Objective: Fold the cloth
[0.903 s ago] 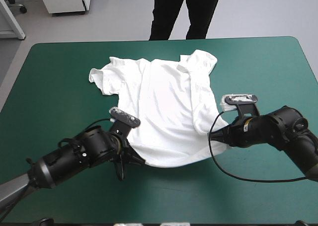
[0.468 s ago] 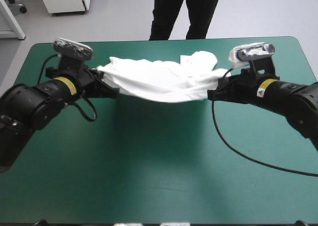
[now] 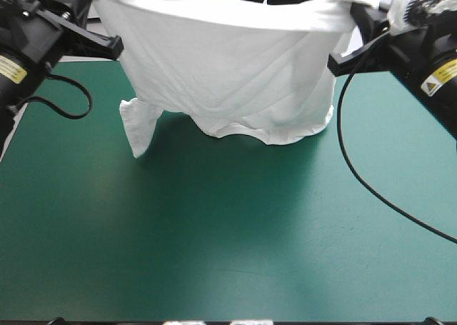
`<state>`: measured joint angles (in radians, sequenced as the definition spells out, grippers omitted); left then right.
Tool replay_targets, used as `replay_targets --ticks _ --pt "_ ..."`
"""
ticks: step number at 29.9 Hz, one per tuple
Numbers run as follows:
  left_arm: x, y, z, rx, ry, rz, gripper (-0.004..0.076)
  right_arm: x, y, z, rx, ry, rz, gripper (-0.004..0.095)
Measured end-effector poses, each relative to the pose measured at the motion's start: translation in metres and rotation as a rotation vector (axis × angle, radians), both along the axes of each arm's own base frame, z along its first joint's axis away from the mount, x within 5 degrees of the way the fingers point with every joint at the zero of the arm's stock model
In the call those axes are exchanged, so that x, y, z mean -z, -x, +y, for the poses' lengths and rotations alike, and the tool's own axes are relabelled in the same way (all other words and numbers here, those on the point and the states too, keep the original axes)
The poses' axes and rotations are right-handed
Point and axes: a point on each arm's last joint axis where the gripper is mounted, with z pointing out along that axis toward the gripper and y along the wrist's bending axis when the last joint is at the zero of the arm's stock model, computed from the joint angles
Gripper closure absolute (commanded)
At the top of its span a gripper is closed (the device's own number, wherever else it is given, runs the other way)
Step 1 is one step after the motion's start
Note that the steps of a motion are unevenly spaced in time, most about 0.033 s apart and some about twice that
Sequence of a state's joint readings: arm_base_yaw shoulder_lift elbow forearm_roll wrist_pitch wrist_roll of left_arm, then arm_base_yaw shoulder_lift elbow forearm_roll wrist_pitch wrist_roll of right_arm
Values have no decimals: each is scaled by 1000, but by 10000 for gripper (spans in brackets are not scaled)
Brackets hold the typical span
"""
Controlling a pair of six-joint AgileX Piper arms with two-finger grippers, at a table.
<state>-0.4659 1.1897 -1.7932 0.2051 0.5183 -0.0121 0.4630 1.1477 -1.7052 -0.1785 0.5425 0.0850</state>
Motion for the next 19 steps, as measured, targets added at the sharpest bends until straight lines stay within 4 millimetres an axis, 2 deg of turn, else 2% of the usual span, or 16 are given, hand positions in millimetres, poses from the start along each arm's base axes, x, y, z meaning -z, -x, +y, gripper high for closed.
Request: replay_targets --ticks 8,13,16,19 --pt "-50 32 13 6 62 -319 732 -59 34 -15 28 1 -360 925" --pt "-76 57 23 5 116 -504 732 -93 56 -25 48 -20 -511 925" --pt "-85 68 28 4 137 -560 732 -104 65 -28 36 -56 -552 925" --pt "-87 72 30 3 141 -569 732 -106 66 -29 25 -67 -537 925"
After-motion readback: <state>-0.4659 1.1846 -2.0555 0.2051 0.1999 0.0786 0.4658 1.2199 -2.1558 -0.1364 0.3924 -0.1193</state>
